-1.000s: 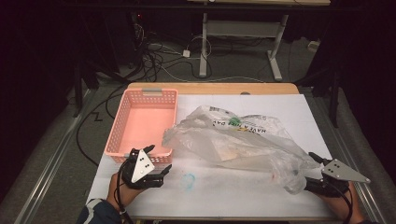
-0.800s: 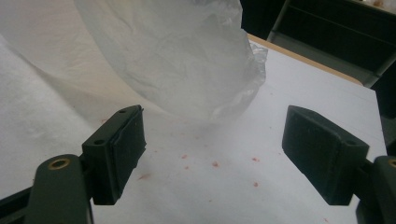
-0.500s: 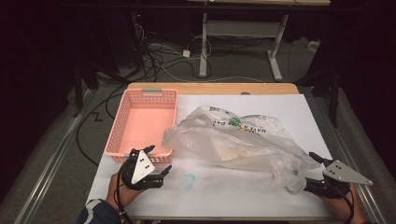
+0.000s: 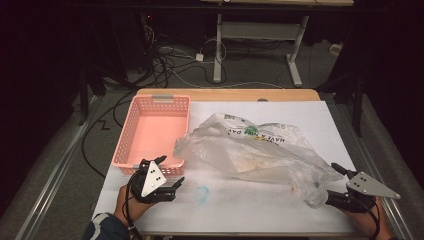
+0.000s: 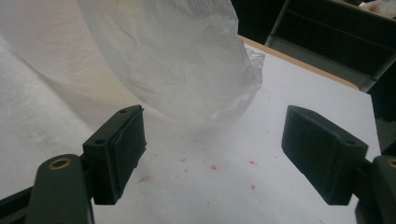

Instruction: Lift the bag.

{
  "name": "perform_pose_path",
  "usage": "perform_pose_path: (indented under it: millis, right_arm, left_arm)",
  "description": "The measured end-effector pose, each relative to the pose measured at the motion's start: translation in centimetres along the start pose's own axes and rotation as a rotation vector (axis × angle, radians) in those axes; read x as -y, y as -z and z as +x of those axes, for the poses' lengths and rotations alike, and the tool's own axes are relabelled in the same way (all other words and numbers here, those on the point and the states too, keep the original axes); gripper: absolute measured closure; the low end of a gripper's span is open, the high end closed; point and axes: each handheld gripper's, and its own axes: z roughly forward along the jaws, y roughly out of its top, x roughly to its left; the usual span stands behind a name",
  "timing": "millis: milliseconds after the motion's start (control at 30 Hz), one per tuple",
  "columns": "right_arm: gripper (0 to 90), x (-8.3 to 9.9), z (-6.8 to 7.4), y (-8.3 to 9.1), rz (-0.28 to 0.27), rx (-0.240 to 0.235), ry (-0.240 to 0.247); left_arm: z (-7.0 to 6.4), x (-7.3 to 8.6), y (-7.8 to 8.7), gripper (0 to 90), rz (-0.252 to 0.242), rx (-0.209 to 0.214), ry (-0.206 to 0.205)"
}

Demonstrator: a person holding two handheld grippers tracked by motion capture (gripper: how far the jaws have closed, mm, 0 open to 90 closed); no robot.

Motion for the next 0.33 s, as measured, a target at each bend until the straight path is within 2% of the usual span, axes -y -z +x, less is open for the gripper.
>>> perform_pose_path:
  millis: [333]
  right_arm:
    - [22.4,0.04,-0.15,-0.11,0.005,-0.001,-0.010]
  left_arm:
    - [0.14,-0.10,-0.20,16.1,0.001,-0.004,0.006]
